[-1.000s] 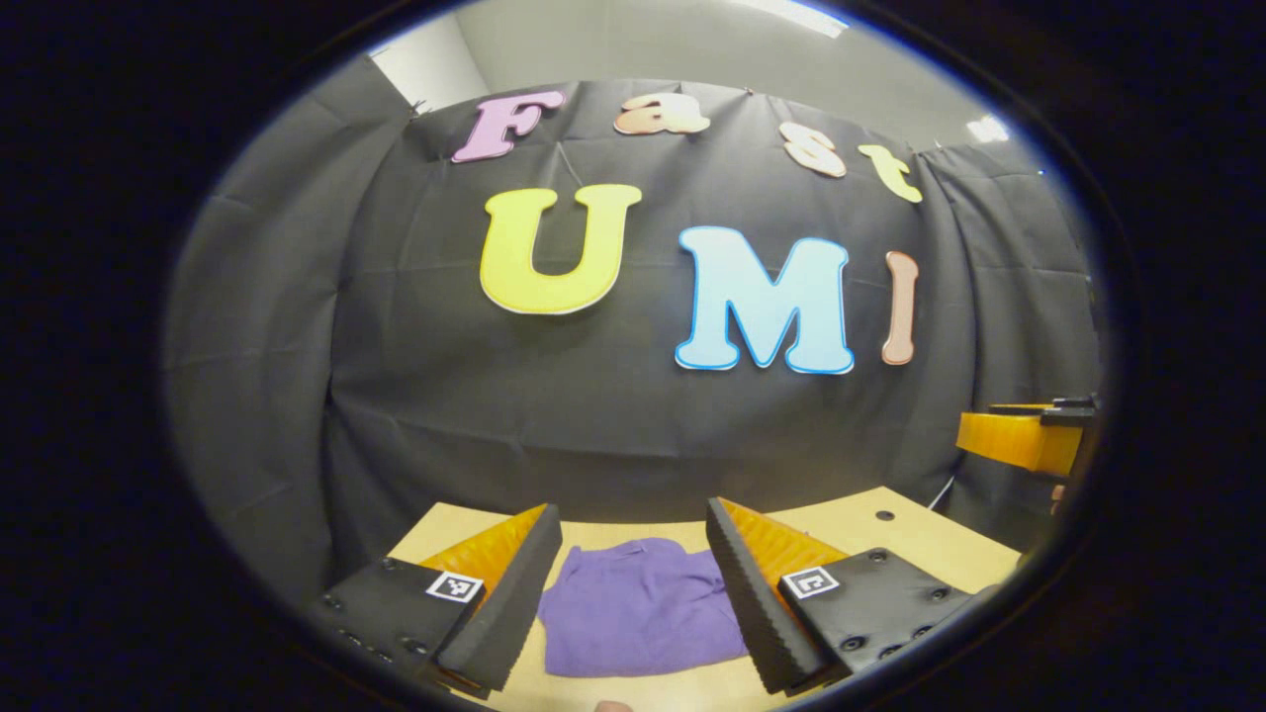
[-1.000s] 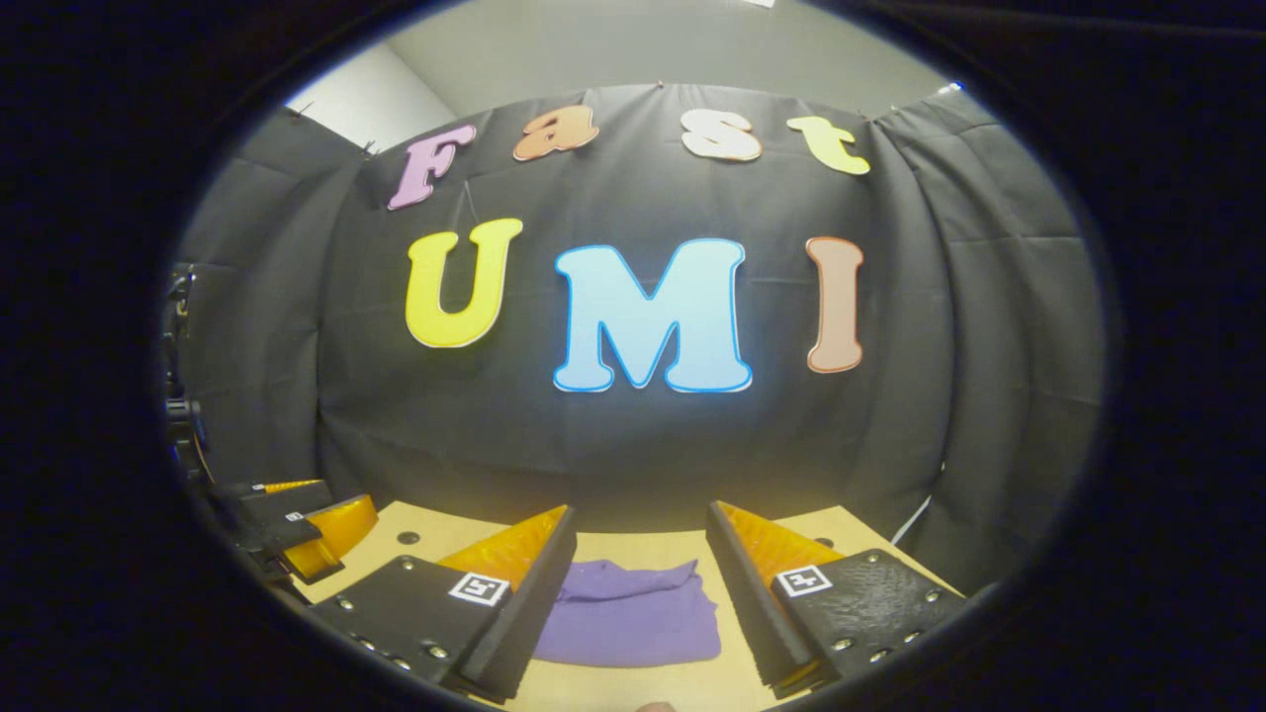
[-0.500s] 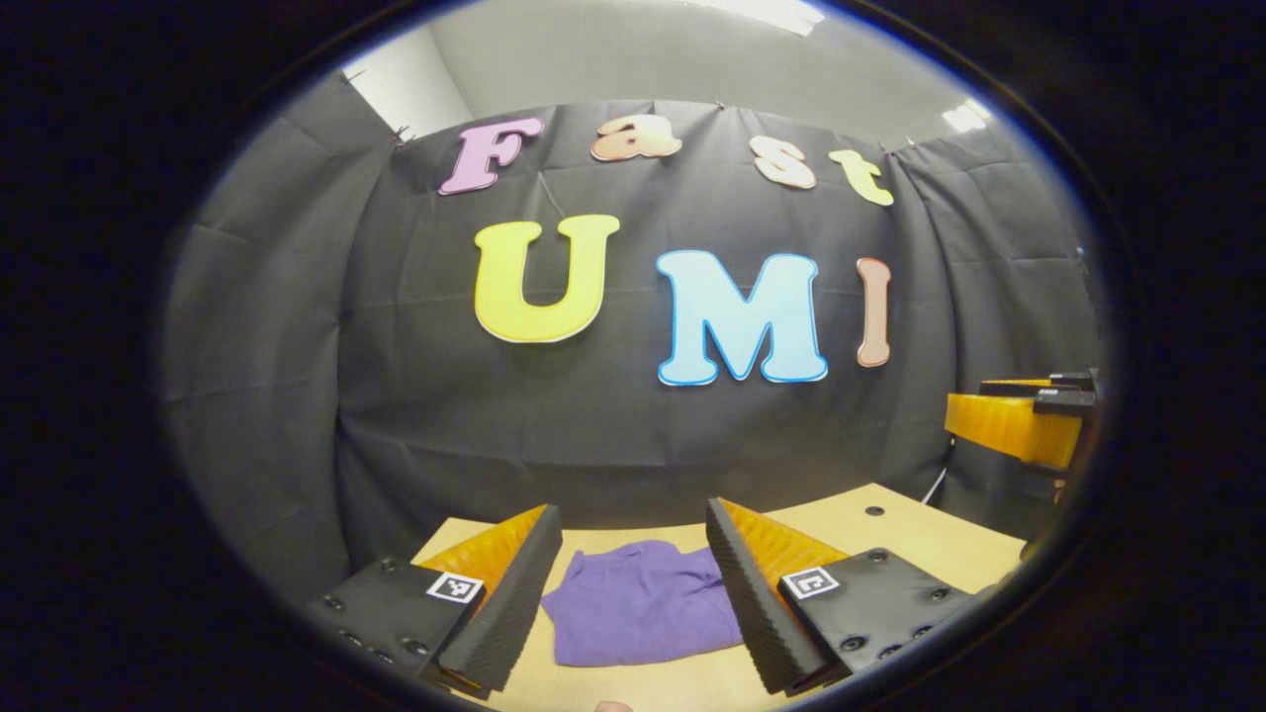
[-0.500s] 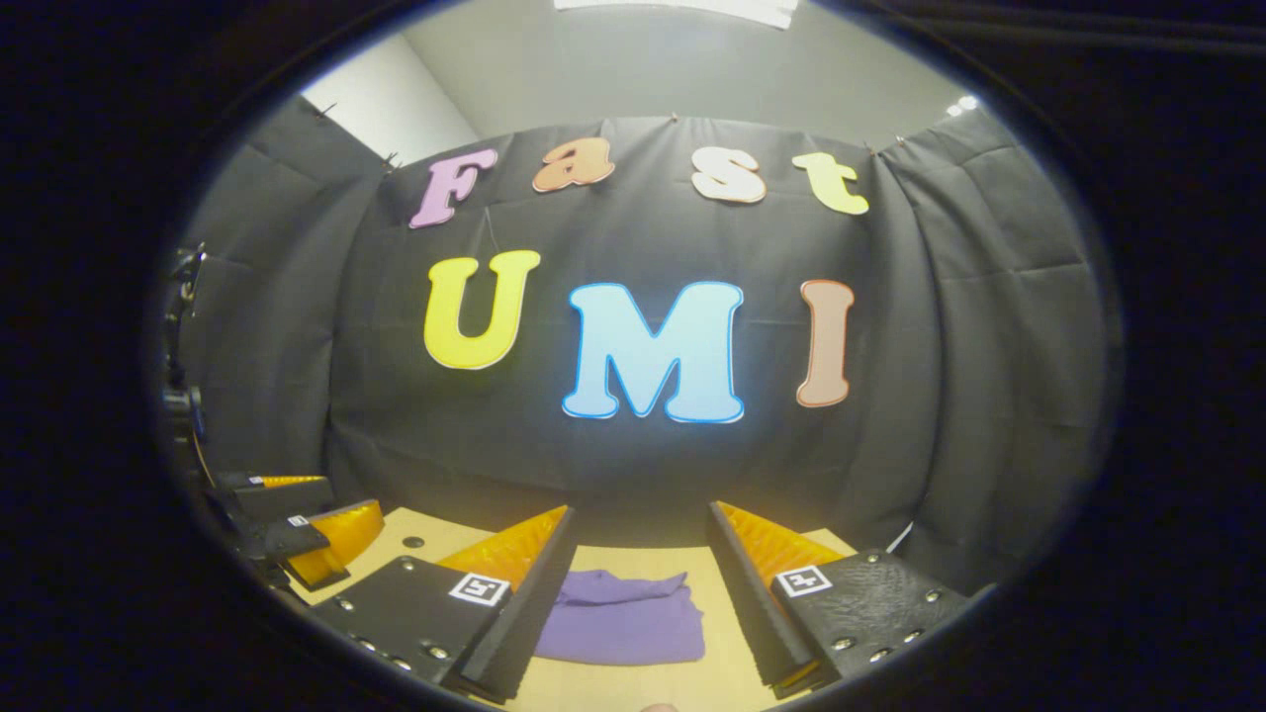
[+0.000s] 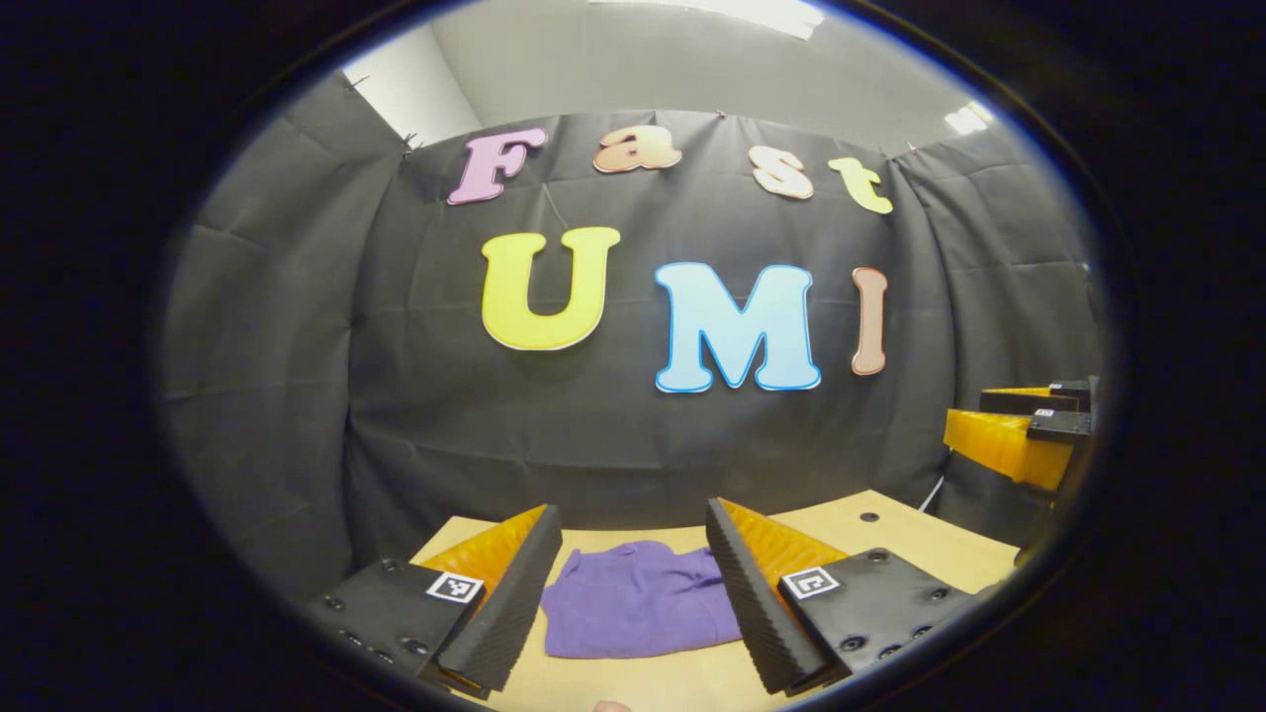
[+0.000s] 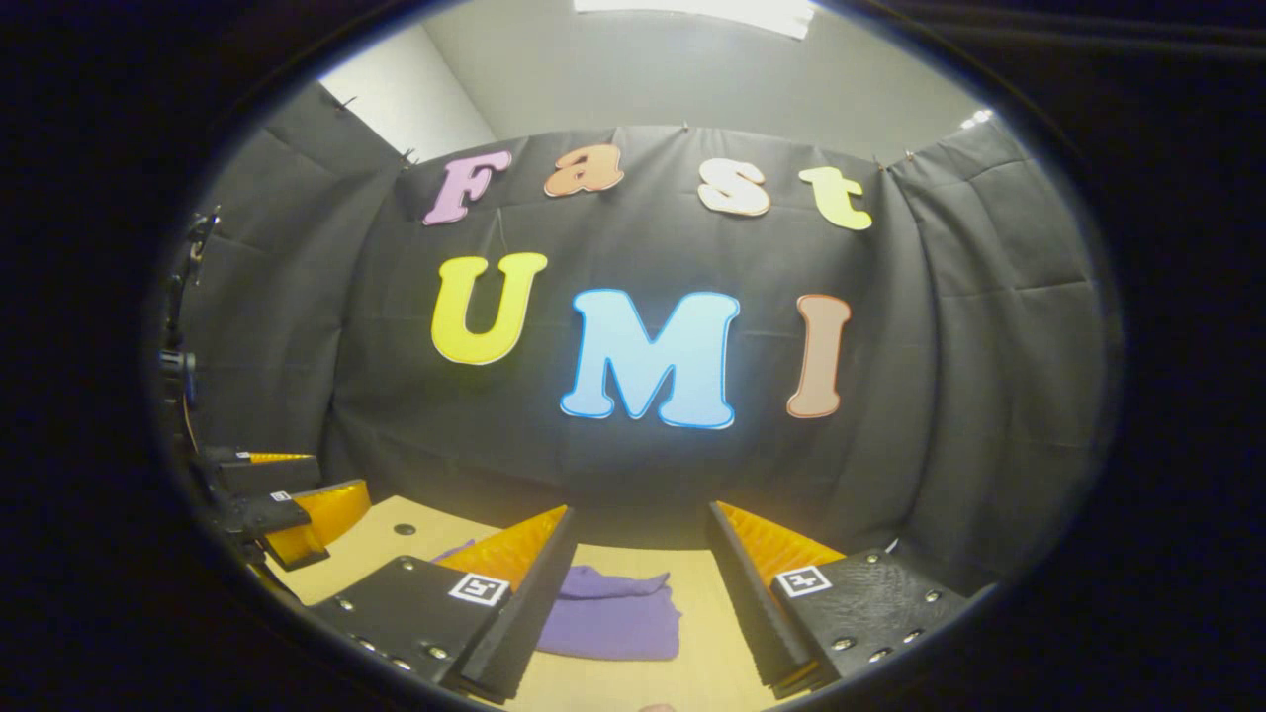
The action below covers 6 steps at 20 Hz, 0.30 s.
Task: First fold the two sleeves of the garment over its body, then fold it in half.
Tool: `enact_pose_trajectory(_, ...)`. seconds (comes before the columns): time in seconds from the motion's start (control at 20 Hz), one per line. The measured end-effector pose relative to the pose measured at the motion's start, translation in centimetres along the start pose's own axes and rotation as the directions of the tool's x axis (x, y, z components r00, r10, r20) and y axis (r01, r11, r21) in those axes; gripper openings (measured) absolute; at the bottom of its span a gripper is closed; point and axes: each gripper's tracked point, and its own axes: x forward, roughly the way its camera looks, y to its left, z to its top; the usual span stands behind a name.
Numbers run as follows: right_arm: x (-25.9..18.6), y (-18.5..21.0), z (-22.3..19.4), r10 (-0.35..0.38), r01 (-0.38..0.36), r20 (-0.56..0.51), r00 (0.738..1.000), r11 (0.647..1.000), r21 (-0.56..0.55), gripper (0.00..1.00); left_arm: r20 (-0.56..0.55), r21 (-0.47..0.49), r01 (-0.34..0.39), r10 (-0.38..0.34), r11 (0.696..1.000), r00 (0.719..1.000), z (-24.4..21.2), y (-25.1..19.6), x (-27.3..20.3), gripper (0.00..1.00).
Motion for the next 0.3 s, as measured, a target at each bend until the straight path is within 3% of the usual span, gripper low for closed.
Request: enact_pose_trajectory(0.3, -0.29, -0.13, -0.07, 0.014, -0.014, 0.018, 1.000, 1.000, -0.017, 0.83, 0.016, -0.007, -0.015, 0.015, 1.000, 1.000, 0.57, -0.14, -0.77, 0.94)
